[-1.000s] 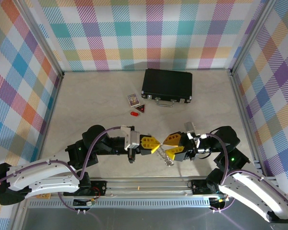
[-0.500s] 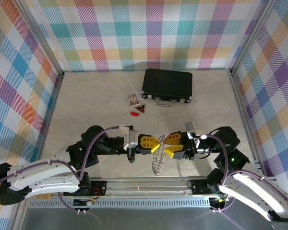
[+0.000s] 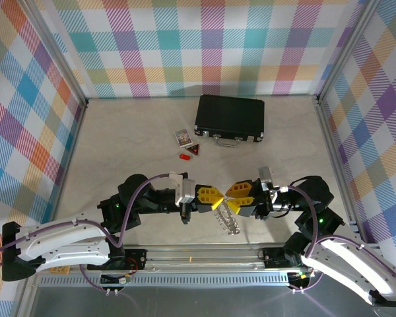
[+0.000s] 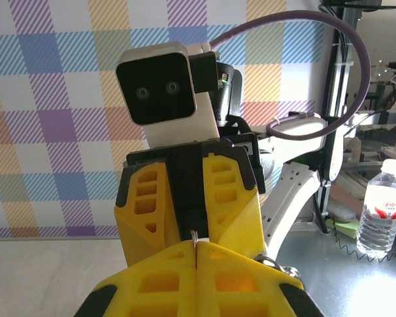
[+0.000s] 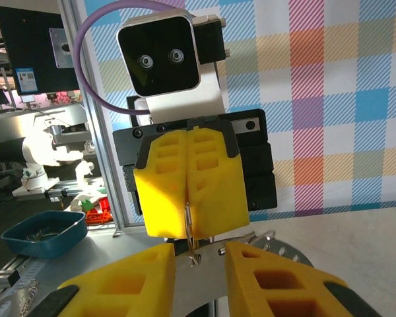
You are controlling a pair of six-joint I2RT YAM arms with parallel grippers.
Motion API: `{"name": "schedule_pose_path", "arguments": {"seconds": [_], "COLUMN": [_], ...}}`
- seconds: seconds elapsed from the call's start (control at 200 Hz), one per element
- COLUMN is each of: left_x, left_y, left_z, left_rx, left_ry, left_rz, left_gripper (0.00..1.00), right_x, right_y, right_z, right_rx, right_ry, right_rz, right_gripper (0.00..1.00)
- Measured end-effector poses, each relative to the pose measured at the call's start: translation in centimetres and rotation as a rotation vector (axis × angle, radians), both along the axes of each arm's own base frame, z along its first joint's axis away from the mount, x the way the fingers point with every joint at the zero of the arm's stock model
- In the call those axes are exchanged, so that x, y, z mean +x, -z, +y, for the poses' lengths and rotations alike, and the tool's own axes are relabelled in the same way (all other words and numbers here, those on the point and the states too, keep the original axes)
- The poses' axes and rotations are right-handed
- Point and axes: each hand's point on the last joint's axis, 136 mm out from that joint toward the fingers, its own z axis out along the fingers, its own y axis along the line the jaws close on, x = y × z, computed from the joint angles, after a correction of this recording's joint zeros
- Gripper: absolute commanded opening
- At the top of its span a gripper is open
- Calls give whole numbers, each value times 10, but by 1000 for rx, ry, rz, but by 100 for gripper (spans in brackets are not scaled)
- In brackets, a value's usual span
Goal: Put the keys on the keyring
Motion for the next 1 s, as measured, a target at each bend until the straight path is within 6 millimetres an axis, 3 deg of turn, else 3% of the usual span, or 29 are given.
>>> {"name": "schedule_pose_path", "arguments": {"seconds": [0.345,0.55,0.7,0.825,1.0], "left_x": [0,0,1,1,2], "left_y": [-3,-2,1,1,1], "left_z": [0,0,-2,-2,-1], "left_rx": [-20,-18,-12,-11,-10], "left_ry": [1,1,1,1,-7], "left_rz": [-1,0,3,4,7], "left_gripper": [0,0,0,0,0], "right_x": [1,1,0,0,1], "right_y": [2,0,-1,-3,-3], "right_z": [3,3,3,3,3], "right_rx": [-6,-1,2,4,0], "right_ry": [-5,-8,-9,-9,-3], "right_rz": [6,2,2,-4,-5], "right_gripper": [20,23,14,0,0]}}
